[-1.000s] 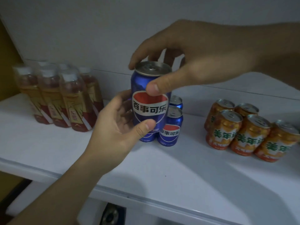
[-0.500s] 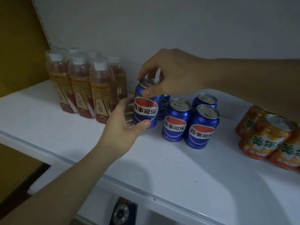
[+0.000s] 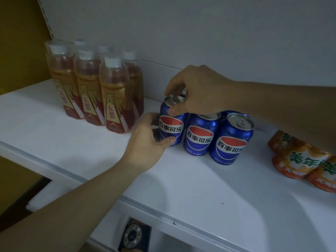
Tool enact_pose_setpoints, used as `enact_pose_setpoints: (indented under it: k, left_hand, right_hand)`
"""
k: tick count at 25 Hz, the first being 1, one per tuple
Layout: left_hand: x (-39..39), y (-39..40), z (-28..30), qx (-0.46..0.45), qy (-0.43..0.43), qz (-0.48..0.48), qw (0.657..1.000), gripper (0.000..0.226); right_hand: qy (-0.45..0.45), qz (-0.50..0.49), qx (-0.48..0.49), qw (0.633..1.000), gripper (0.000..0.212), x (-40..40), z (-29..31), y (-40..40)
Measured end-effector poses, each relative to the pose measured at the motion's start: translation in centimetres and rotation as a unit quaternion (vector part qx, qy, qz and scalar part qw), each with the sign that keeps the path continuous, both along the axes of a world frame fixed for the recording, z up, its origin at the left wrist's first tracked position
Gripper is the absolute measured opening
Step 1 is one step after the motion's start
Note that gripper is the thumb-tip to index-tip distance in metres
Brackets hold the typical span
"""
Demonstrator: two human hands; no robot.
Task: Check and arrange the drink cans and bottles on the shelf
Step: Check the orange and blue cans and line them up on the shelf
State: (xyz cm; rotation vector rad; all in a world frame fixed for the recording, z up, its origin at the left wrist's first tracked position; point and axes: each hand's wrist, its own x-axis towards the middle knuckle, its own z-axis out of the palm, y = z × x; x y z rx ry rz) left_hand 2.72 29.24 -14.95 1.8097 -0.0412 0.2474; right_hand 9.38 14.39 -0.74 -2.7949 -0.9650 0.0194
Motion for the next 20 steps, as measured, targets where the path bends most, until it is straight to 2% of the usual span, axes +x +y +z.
enact_pose_setpoints:
  k: [12,15,17,20]
  left_hand:
    - [0.4,-0.2,-0.3,0.010,0.012,-0.012,1.000,0.061]
    - [0.5,-0.1,-0.3,0.013,0.012,-0.012,1.000,0.061]
    - [0.5,-0.1,-0.4,0.017,0.008,-0.013,1.000,0.061]
    - [0.4,-0.1,-0.3,0.018,0.007,-0.020,1.000,0.066]
  right_hand:
    - [0.013,0.009,-0.009,1.000,0.049,0.3,-0.4,-0.6]
    - [-0.037,-0.008,0.056,0.998,0.034,1.1,0.4,-0.8]
    - [-0.065,-0.029,0.077,0.994,0.032,2.5,0.9,-1.0]
    - [0.036,-0.039,0.011,0.999,0.038,4.4,0.5,-1.2]
